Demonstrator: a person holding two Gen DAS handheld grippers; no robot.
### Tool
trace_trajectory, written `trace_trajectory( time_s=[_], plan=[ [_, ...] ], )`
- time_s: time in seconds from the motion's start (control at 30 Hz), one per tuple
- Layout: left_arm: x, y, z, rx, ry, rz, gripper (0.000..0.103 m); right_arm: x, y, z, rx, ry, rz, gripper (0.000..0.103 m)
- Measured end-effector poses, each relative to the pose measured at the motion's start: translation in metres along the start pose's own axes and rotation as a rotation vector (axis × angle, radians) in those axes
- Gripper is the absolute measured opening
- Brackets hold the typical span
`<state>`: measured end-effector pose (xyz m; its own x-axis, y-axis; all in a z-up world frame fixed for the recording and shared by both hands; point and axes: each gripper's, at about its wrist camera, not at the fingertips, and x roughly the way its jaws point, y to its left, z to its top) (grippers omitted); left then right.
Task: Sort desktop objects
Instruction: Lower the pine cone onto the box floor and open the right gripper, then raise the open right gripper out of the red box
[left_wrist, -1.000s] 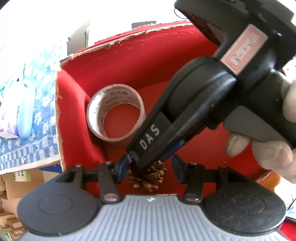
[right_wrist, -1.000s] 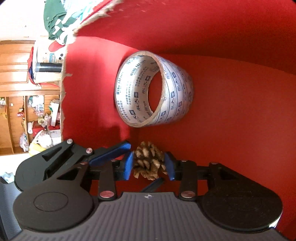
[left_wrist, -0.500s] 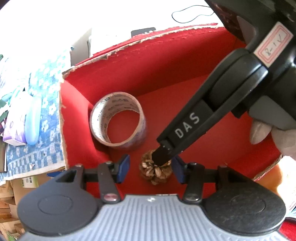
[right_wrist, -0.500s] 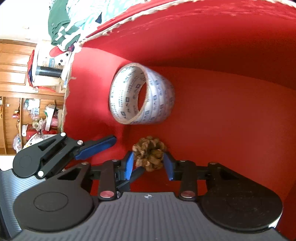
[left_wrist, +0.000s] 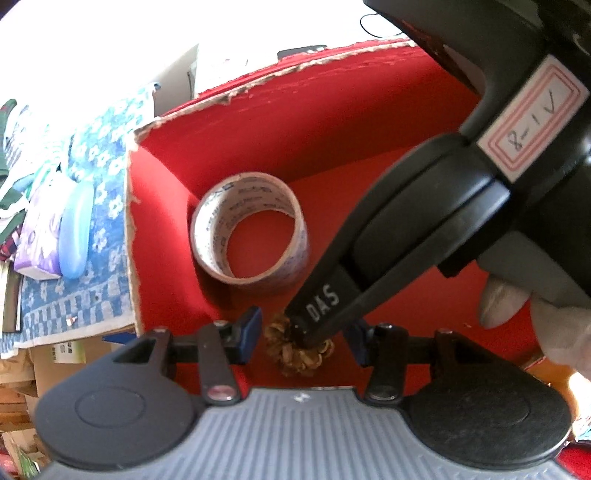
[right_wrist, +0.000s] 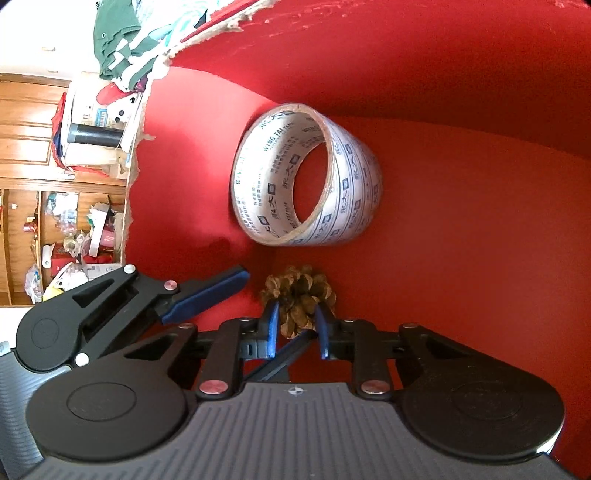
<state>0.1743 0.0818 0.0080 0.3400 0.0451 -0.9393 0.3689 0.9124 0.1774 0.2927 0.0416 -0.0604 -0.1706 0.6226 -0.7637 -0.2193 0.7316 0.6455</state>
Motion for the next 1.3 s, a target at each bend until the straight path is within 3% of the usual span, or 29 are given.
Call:
trace_trajectory(
  time_s=[0.3, 0.5, 0.63, 0.83, 1.13, 1.3],
  plan=[
    [0.001, -0.016, -0.016, 0.018, 0.000, 0.028, 0.056, -0.005, 0.017, -0.008, -0.076, -0.059, -0.079, 0.029],
    [0.004, -0.017, -0.016, 0.009, 0.000, 0.031, 0.058, -0.017, 0.010, -0.015, -0.066, -0.120, -0.083, 0.032],
    [0.007, -0.018, -0.016, 0.007, -0.004, 0.035, 0.058, -0.033, -0.001, -0.026, -0.051, -0.167, -0.109, 0.040],
    [0.005, -0.021, -0.018, 0.017, -0.023, 0.058, 0.056, -0.044, -0.001, -0.043, -0.065, -0.228, -0.201, 0.040],
    [0.015, -0.016, -0.017, 0.024, -0.034, 0.058, 0.056, -0.065, -0.012, -0.069, -0.022, -0.335, -0.262, 0.040],
    [0.009, -0.022, -0.017, 0.044, -0.063, 0.096, 0.058, -0.071, -0.014, -0.081, 0.000, -0.398, -0.289, 0.040]
  ],
)
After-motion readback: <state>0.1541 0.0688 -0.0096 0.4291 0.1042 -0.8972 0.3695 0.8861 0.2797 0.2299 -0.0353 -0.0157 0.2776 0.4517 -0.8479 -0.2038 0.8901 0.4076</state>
